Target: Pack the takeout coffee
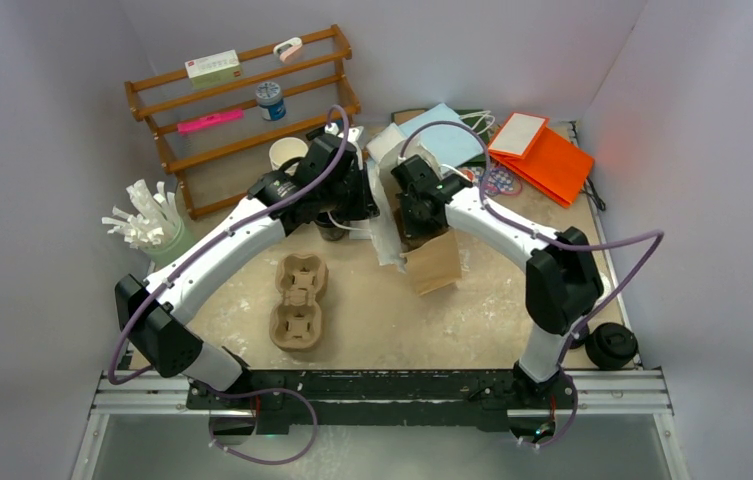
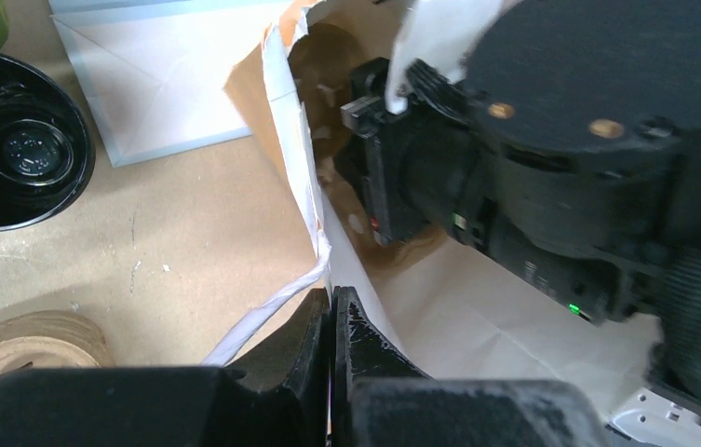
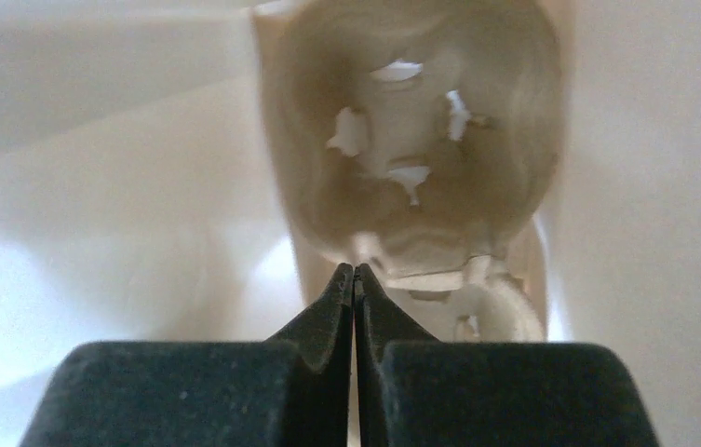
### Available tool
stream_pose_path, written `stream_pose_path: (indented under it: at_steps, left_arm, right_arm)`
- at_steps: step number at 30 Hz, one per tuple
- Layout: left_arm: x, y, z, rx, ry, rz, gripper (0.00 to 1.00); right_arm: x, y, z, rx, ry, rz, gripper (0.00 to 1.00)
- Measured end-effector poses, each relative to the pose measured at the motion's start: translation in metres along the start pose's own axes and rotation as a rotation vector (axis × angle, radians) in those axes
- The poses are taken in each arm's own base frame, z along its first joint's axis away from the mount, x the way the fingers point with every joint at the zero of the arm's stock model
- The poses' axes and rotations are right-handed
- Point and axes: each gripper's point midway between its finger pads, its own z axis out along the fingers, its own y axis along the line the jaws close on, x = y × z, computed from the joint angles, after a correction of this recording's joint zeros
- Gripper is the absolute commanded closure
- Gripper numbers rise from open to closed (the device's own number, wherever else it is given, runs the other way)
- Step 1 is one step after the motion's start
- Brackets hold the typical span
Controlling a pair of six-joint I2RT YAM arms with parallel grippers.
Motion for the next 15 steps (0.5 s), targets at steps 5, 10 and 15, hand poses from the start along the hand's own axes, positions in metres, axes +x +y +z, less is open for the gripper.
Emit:
stream_pose_path:
  at_steps: [5, 10, 15]
  left_arm:
    - [0.0, -0.002, -0.001, 0.015, 0.005, 0.002, 1.0]
    - [-0.001, 0.0, 0.0, 0.011, 0.002, 0.004, 1.0]
    - [-0.003, 0.003, 0.0, 0.007, -0.004, -0.001, 1.0]
  right_arm:
    - [0.002, 0.005, 0.029, 0.01, 0.021, 0.007, 1.0]
    - [0.001, 0.01, 0.045, 0.001, 0.011, 0.007, 1.0]
    - [-0.002, 0.013, 0.052, -0.003, -0.005, 0.01, 1.0]
